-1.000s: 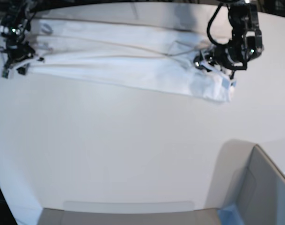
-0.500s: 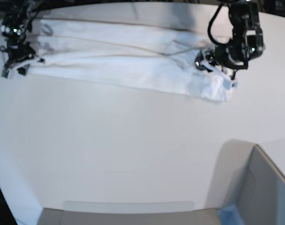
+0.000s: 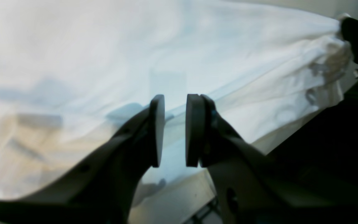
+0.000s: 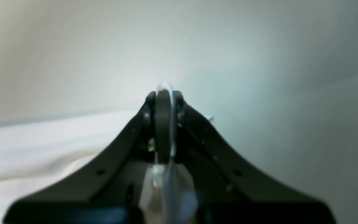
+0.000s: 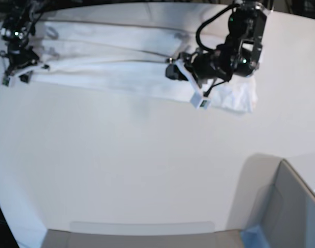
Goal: Layout the t-shirt on the table in an organized manner, then fold the t-shirt properly
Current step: 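Press and smooth the shirt's folded end with the left gripper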
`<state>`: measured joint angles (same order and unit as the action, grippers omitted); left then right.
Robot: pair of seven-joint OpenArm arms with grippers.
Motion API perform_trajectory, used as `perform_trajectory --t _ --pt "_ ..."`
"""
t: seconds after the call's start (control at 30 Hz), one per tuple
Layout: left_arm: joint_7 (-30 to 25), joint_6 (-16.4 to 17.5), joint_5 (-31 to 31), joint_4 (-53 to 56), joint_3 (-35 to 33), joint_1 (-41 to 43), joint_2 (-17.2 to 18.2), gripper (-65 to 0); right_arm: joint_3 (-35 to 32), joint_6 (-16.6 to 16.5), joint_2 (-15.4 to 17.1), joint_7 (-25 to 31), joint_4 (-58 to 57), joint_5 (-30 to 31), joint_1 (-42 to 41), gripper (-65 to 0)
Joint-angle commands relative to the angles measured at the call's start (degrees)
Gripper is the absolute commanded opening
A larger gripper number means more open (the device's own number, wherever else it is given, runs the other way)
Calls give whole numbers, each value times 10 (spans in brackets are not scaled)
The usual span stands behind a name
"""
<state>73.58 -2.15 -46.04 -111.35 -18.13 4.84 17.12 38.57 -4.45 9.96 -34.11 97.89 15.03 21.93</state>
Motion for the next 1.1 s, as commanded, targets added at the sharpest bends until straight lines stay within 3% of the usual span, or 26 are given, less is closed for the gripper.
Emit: perform_trajectory --t 0.0,0.23,0.5,0.77,0.93,1.07 --pt "-9 -1 -3 7 -10 -18 0 -518 2 2 9 14 8 0 -3 -650" --pt "-47 -3 -3 194 -101 -109 -8 -518 2 2 9 13 7 0 -11 -650" --pt "-114 -4 -3 318 -78 -107 -6 -599 5 2 9 13 6 0 -8 -650" --pt "-129 -4 -2 338 -47 -107 -4 -601 35 2 9 13 -12 0 -19 -643" --pt "-128 -4 -2 338 -16 -107 11 -601 40 2 12 13 -14 -1 -21 -546" --pt "-130 -4 -2 338 -13 -109 27 -601 41 2 13 13 -25 -3 -22 -532"
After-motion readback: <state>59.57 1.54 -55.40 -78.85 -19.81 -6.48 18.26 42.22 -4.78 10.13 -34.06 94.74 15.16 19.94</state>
